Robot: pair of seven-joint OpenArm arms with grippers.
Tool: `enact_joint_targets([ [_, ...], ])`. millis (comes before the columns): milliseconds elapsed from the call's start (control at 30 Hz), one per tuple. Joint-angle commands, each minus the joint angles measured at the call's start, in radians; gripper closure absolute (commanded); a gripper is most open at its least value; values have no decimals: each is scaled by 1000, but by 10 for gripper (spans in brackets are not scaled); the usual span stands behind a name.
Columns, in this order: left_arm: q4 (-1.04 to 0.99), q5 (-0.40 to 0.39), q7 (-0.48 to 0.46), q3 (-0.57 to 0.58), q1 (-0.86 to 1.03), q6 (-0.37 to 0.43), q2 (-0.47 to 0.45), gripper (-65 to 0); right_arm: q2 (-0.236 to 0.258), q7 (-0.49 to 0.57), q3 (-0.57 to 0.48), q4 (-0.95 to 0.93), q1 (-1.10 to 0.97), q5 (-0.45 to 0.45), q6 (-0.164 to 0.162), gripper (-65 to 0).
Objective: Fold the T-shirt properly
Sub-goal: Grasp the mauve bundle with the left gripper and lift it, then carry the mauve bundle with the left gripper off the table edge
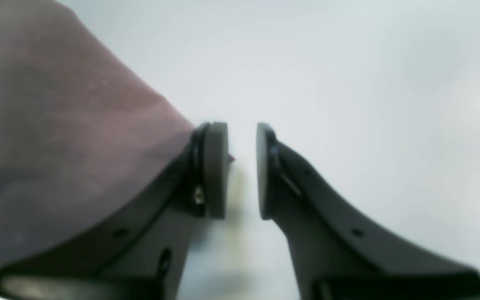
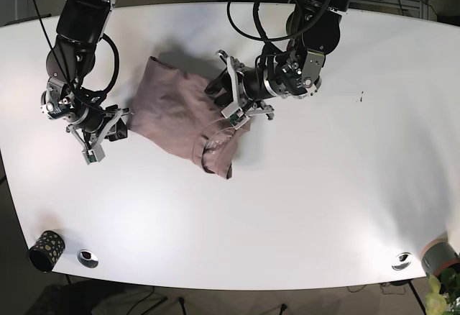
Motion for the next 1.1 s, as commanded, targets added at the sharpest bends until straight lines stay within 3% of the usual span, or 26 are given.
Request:
enact_joint_targets([
  [0, -17, -17, -19, -24, -17, -2, 6, -169, 2, 18, 2, 18, 12, 18, 7, -105],
  [333, -86, -20, -13, -137, -85, -4, -28, -171, -37, 18, -78, 95, -91, 22, 7, -105],
  [700, -91, -25, -10, -146, -169, -5, -115, -171, -112, 8, -225, 270, -223, 18, 7, -103],
  [967, 95, -25, 77, -232, -186, -5, -160, -176, -132, -5, -422, 337, -275, 24, 7, -103],
  [1067, 141, -20, 108, -244, -186, -4, -160, -237, -156, -37, -506, 373, -278, 24, 7, -103],
])
